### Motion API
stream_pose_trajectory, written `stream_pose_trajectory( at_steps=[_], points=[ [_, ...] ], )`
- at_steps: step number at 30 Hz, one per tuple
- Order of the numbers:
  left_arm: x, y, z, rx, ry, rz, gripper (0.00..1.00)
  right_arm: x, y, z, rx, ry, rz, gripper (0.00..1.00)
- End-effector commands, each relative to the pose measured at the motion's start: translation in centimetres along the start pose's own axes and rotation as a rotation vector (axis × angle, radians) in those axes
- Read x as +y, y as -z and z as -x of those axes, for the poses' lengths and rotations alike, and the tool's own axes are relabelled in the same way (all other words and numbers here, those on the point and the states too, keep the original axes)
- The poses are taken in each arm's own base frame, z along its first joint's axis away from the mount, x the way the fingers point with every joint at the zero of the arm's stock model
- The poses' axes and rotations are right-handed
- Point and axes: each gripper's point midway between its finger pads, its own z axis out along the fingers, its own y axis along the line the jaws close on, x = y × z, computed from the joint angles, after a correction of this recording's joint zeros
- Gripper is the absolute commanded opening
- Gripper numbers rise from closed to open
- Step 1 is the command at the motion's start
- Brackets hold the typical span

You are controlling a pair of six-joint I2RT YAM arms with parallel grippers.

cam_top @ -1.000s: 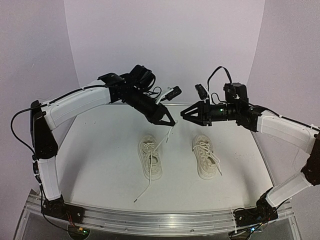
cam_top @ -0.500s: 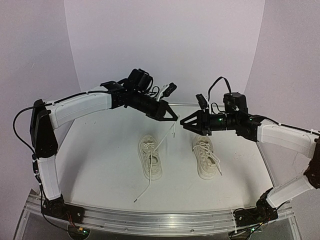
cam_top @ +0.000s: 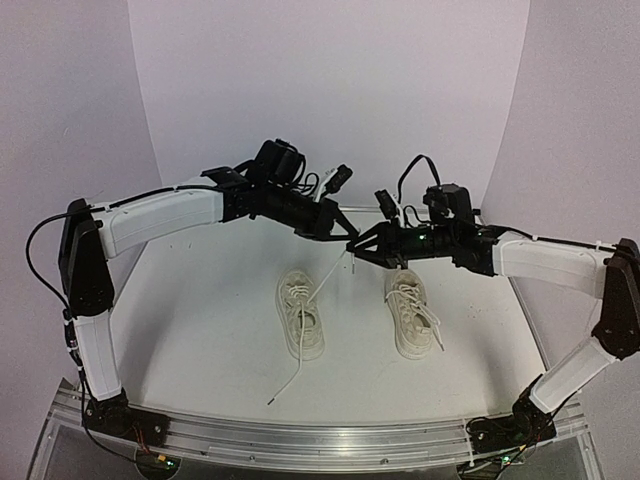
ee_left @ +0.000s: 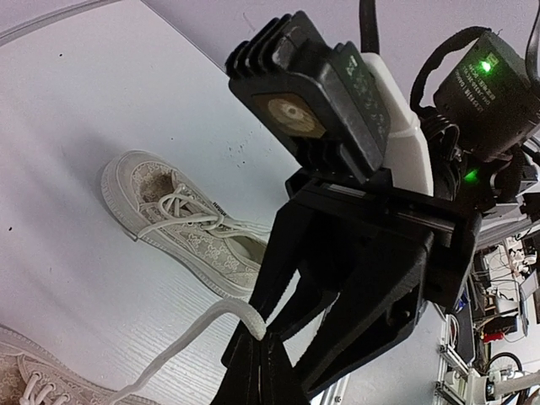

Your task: Tie the shoes

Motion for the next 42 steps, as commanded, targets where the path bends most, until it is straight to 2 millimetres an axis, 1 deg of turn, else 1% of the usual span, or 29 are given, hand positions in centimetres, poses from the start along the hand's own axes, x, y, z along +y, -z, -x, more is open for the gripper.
stream_pose_trajectory(
  at_steps=[1, 5, 7, 8, 9, 10, 11, 12, 13, 14, 15, 16, 17, 18, 21, 23, 25, 27, 28, 31, 33, 37, 42],
  points=[
    [-2.5, 2.6, 2.7, -0.091, -0.044, -0.042, 0.0, 2.7, -0.2, 2.2, -0.04, 0.081, 0.067, 0.2],
    [-2.5, 2.9, 3.1, -0.11, -0.036, -0.044, 0.0, 2.8, -0.3, 2.0, -0.027, 0.084, 0.076, 0.12],
    [-2.6, 3.1, 3.2, -0.112, -0.035, -0.047, 0.0, 2.7, -0.3, 2.0, -0.026, 0.081, 0.073, 0.04],
    [-2.5, 3.1, 3.2, -0.112, -0.032, -0.045, 0.01, 2.6, -0.4, 2.0, -0.026, 0.077, 0.071, 0.01],
    [-2.5, 3.2, 3.2, -0.112, -0.027, -0.042, 0.03, 2.6, -0.4, 2.0, -0.026, 0.075, 0.07, 0.0],
    [-2.4, 3.5, 3.1, -0.111, -0.019, -0.037, 0.08, 2.6, -0.3, 2.0, -0.026, 0.072, 0.068, 0.0],
    [-2.2, 3.7, 2.9, -0.112, -0.01, -0.022, 0.16, 2.6, -0.2, 2.0, -0.027, 0.07, 0.064, 0.0],
    [-1.7, 4.1, 2.6, -0.116, 0.005, 0.005, 0.28, 2.6, -0.1, 2.0, -0.029, 0.067, 0.058, 0.0],
    [-1.3, 4.8, 2.3, -0.123, 0.022, 0.041, 0.36, 2.6, 0.0, 2.0, -0.033, 0.063, 0.047, 0.0],
    [-0.4, 5.3, 1.6, -0.123, 0.045, 0.097, 0.45, 2.4, 0.2, 2.0, -0.038, 0.058, 0.032, 0.0],
    [0.3, 6.2, 0.7, -0.115, 0.066, 0.16, 0.53, 2.4, 0.5, 2.0, -0.044, 0.056, 0.023, 0.0],
    [1.3, 6.8, -1.4, -0.078, 0.093, 0.222, 0.6, 2.3, 0.7, 2.0, -0.049, 0.051, 0.008, 0.0],
    [1.6, 7.4, -3.3, -0.042, 0.097, 0.258, 0.63, 2.1, 0.9, 1.8, -0.053, 0.047, -0.004, 0.0],
    [1.4, 8.3, -5.1, -0.006, 0.088, 0.286, 0.65, 1.8, 1.2, 1.7, -0.056, 0.038, -0.02, 0.0],
    [1.5, 9.8, -12.5, 0.129, 0.085, 0.369, 0.66, 0.8, 1.6, 0.9, -0.054, 0.01, -0.064, 0.0],
    [1.6, 10.4, -16.5, 0.192, 0.082, 0.404, 0.65, 0.1, 1.9, 0.5, -0.052, -0.006, -0.088, 0.0],
    [1.1, 10.2, -19.4, 0.245, 0.066, 0.422, 0.64, -0.6, 2.0, 0.2, -0.05, -0.02, -0.111, 0.0],
    [0.8, 9.5, -22.2, 0.313, 0.046, 0.442, 0.63, -1.3, 2.1, 0.1, -0.05, -0.033, -0.134, 0.0],
    [0.5, 8.7, -23.9, 0.361, 0.019, 0.455, 0.62, -1.8, 2.2, -0.1, -0.047, -0.043, -0.148, 0.0],
    [0.7, 6.5, -27.9, 0.492, -0.05, 0.532, 0.59, -2.5, 2.4, -0.1, -0.044, -0.061, -0.167, 0.0],
    [1.3, 5.4, -29.2, 0.547, -0.077, 0.59, 0.56, -2.7, 2.6, 0.1, -0.047, -0.067, -0.172, 0.0],
    [2.0, 3.7, -30.1, 0.589, -0.147, 0.665, 0.51, -2.5, 2.8, 0.5, -0.053, -0.067, -0.17, 0.0],
    [3.4, 1.8, -31.1, 0.666, -0.222, 0.738, 0.46, -2.5, 2.9, 0.6, -0.056, -0.068, -0.172, 0.0]
  ],
)
